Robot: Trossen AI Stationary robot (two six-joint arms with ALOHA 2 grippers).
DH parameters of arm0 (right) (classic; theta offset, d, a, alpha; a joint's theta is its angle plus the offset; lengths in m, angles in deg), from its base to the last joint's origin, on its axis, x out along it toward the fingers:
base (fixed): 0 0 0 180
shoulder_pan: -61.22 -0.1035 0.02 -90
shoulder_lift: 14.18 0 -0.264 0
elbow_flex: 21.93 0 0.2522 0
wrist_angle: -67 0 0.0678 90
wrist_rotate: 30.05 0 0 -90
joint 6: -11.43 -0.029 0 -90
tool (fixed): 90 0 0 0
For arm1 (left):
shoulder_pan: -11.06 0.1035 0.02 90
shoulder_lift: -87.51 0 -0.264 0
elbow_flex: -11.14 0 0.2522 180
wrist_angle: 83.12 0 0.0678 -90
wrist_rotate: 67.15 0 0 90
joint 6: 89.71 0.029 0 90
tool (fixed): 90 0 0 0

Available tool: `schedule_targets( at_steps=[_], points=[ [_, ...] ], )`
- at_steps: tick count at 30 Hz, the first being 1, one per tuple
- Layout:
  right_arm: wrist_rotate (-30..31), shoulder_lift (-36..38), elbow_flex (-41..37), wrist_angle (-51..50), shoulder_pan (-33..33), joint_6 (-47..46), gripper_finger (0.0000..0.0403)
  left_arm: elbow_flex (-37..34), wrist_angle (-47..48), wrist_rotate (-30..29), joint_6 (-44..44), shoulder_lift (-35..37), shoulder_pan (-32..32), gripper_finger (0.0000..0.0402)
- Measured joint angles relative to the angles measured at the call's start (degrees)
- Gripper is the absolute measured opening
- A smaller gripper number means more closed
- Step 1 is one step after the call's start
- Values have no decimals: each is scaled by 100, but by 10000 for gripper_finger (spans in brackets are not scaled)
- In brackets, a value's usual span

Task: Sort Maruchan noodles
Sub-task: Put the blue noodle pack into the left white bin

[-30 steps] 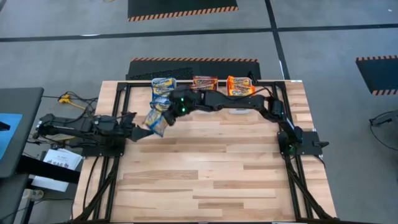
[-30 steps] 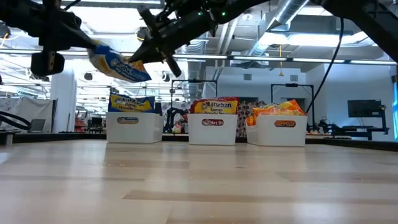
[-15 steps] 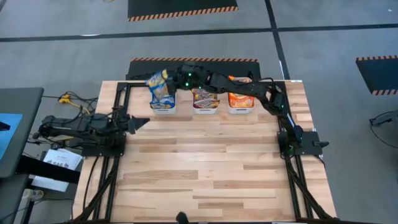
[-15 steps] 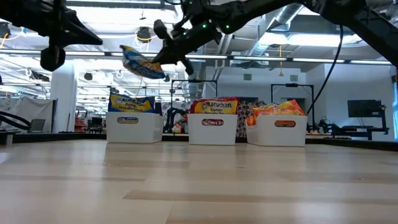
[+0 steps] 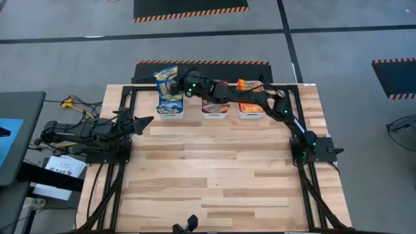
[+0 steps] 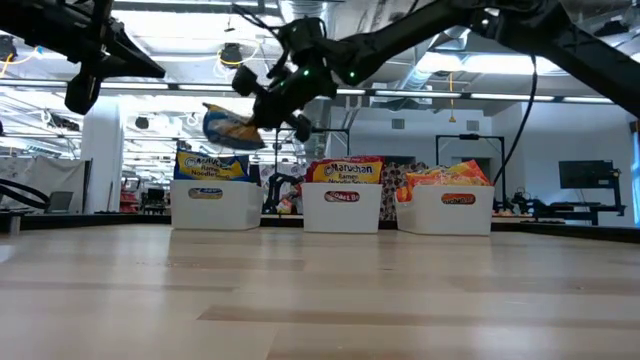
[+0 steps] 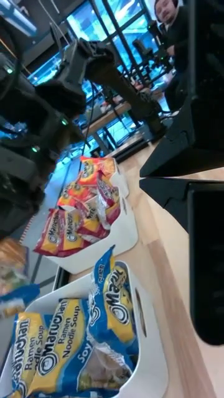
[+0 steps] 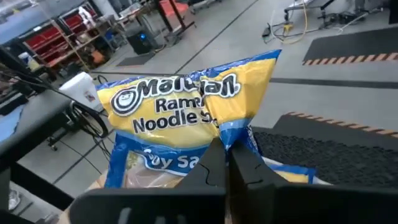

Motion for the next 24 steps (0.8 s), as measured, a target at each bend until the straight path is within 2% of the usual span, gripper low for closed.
schedule_targets(
  at_steps=[13, 22, 24],
  points=[
    [358, -385, 32, 155, -141, -240, 7, 0, 3, 139, -76, 0, 0, 0],
    [248, -691, -2, 142, -226, -1205, 9, 0, 4, 310, -217, 0, 0, 0],
    [267, -682, 3, 184, -258, -1144, 9, 0, 5, 419, -220, 0, 0, 0]
  ],
)
